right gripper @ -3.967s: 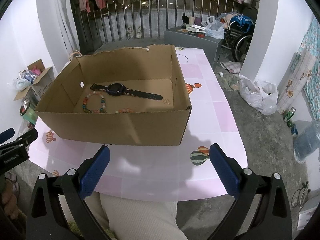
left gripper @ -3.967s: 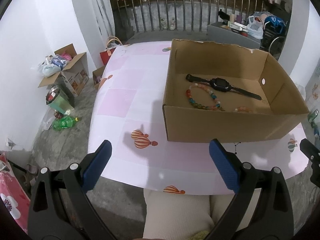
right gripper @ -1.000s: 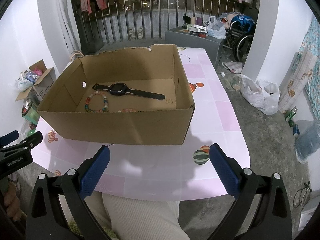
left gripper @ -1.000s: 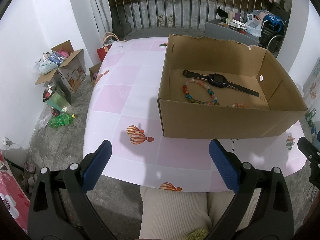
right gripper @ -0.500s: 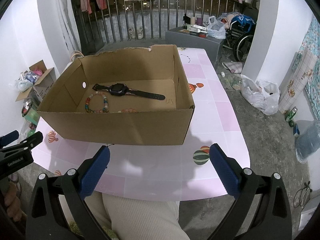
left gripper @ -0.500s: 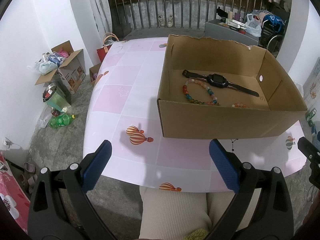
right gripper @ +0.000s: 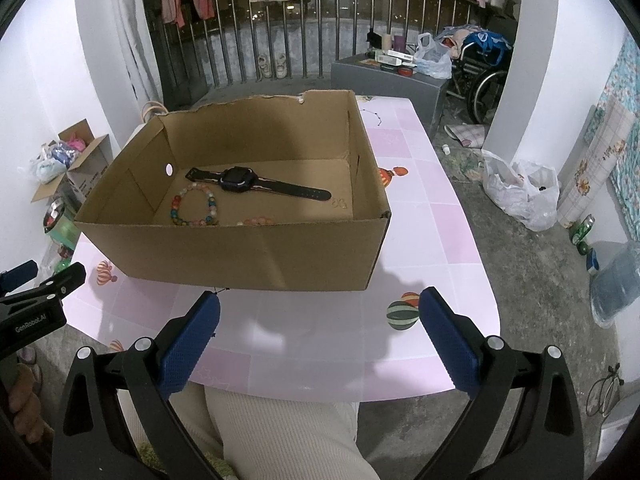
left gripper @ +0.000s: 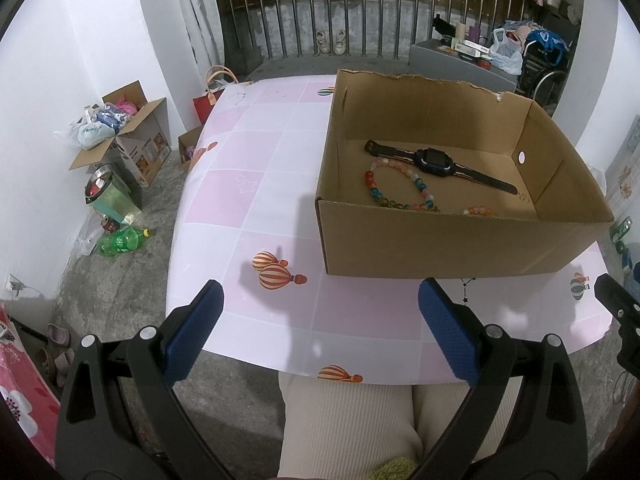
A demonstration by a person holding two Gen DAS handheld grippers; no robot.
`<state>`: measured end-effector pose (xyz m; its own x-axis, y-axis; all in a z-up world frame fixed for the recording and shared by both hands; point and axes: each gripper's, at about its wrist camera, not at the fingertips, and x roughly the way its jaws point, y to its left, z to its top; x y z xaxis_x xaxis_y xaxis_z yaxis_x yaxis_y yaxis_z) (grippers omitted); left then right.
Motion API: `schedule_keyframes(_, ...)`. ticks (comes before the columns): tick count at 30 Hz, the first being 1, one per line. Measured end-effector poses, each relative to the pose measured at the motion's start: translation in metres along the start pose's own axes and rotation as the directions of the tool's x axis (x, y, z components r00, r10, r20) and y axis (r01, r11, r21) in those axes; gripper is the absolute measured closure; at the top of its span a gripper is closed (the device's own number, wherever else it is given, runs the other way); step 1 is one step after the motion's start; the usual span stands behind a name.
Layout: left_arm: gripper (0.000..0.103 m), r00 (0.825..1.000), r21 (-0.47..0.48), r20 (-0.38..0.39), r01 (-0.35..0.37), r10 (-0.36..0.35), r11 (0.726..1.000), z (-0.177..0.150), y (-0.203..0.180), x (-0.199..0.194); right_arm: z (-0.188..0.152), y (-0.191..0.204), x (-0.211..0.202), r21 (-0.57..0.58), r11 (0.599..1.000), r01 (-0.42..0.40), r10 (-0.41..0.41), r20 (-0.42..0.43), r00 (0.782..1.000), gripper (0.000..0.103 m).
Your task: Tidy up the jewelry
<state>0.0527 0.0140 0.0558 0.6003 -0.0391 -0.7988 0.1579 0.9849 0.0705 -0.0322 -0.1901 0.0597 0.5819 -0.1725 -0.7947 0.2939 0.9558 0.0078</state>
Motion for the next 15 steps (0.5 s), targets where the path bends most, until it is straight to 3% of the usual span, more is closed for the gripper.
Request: schedule_keyframes(15, 0.009, 1.000, 0.002, -0.002, 0.001, -0.001, 1.000, -0.0001, 0.0005, 0.0010, -0.0012, 0.0020, 0.0016, 0.002, 1.000, -0.005, 0.005, -0.003, 1.000, 0.006)
